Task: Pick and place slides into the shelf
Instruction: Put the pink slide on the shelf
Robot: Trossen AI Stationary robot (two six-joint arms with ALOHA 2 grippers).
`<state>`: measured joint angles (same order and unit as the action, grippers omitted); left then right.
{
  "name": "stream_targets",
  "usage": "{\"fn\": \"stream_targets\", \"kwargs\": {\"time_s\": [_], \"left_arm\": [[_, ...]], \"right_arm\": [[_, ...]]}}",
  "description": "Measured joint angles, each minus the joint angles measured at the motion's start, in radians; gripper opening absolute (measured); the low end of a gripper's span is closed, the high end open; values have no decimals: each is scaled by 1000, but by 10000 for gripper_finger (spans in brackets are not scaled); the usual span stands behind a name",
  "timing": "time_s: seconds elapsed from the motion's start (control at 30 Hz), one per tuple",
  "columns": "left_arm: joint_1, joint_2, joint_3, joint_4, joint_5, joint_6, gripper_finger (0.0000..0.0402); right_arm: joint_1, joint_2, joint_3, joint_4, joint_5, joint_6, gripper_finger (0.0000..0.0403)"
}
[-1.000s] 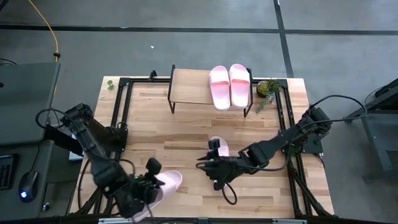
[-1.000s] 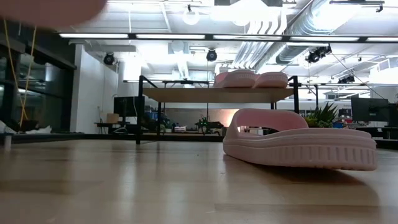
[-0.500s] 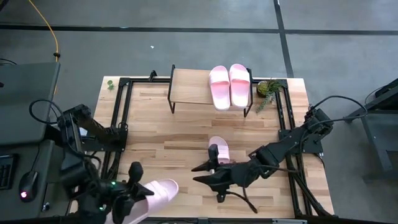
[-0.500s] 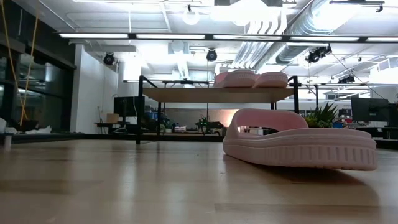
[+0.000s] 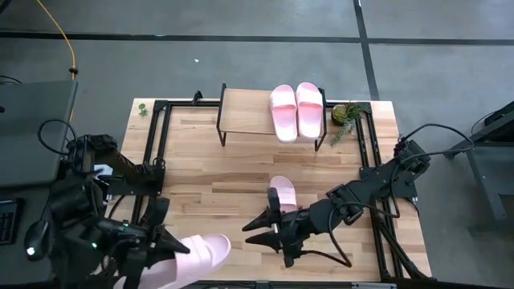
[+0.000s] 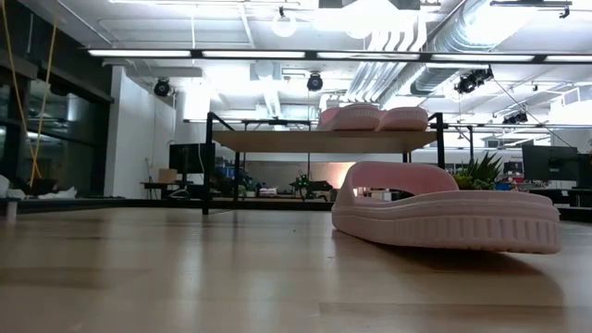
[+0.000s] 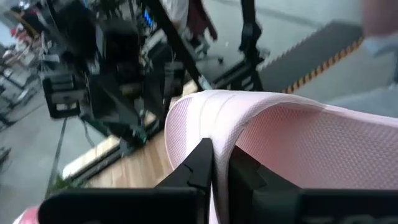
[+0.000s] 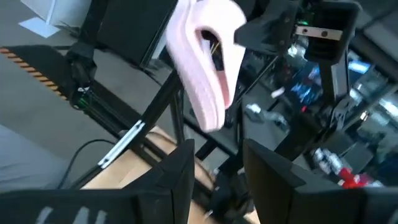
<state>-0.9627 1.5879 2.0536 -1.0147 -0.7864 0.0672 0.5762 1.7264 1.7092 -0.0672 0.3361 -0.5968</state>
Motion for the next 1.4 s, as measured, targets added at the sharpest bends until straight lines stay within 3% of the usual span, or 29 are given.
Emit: {"fn": "stream_targets", "kwargs": {"time_s": [0.37,0.63,0.97,1.4], "left_arm": [[0,0,29,108,53,110,16],[0,1,29,203,65,202,17],[0,1,29,382,235,419,17],[0,1,29,424,237,545,17]], "right_arm": [[-16,0,0,78,-113,-32,126],[-39,8,0,112,-262,-33,126],[-60,29,0,311,-370,-115,126],[-86,47,0,432,-523,-74,126]]}}
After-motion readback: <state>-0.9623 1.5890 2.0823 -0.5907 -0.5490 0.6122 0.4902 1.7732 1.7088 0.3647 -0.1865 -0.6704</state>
